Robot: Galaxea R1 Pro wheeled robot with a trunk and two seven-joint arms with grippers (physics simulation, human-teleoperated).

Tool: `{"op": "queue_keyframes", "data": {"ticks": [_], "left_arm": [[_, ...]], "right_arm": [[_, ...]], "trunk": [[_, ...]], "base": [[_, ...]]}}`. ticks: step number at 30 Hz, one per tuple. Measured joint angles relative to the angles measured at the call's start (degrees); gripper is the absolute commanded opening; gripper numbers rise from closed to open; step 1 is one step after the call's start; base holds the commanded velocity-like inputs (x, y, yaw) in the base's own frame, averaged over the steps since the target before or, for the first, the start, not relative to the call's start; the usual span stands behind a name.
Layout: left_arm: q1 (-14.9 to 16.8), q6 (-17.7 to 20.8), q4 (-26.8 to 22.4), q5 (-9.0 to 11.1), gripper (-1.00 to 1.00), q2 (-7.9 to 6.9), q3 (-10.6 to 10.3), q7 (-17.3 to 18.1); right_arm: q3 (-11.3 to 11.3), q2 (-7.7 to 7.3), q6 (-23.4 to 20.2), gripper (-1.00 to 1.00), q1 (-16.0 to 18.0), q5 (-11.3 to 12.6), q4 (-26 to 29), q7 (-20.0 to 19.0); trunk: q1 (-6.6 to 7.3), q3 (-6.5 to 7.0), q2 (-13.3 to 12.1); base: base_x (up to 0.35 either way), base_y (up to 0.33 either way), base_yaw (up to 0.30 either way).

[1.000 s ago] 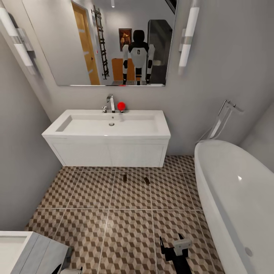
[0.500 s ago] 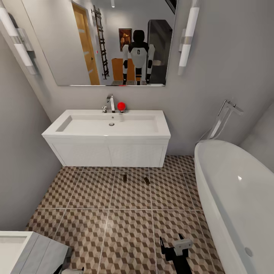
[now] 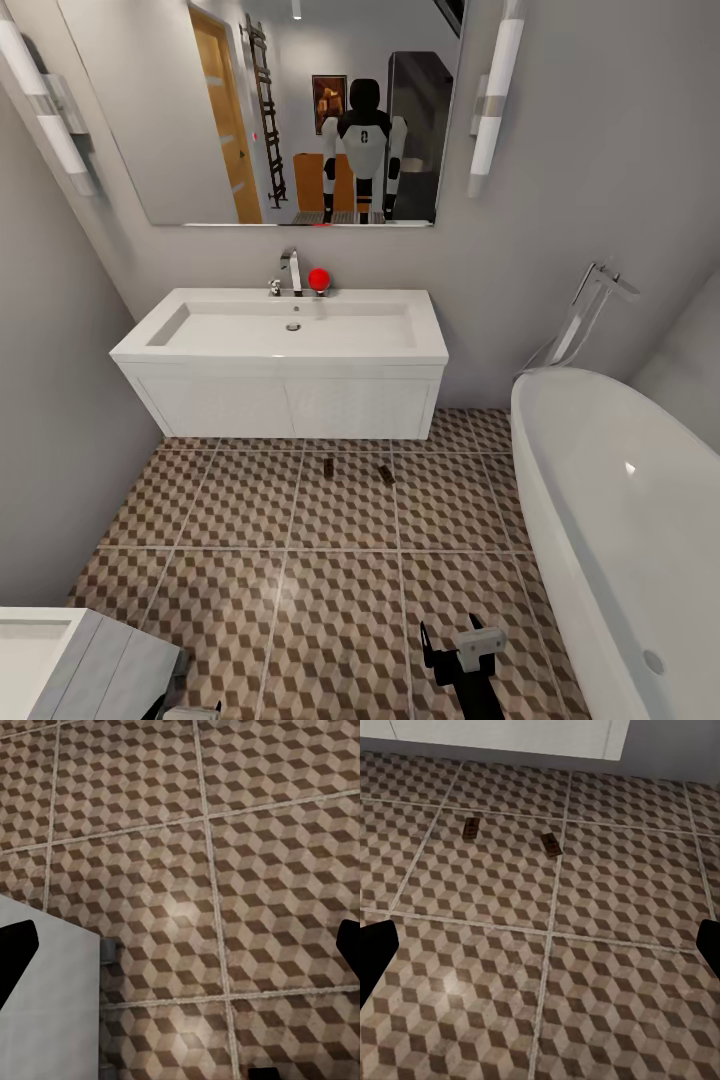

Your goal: Take the four mousetraps from the cabinet in the bathroom and place them on the bathroom floor. Make sure all four end up on the same floor surface, and ensure that at least two of them are either under or directly next to the same bathroom sink.

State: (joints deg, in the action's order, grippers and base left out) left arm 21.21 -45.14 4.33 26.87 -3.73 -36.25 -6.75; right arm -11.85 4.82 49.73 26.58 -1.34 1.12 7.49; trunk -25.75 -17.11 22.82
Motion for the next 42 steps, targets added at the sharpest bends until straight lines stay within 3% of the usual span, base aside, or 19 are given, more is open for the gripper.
{"op": "queue_keyframes", "data": {"ticks": [42], "left_arm": [[0.0,0.0,0.0,0.0,1.0,0.0,0.0,0.0]], "right_arm": [[0.0,0.0,0.0,1.0,0.0,0.0,0.0,0.0]], "trunk": [[0.0,0.0,0.0]], "base": [[0.0,0.0,0.0]]}}
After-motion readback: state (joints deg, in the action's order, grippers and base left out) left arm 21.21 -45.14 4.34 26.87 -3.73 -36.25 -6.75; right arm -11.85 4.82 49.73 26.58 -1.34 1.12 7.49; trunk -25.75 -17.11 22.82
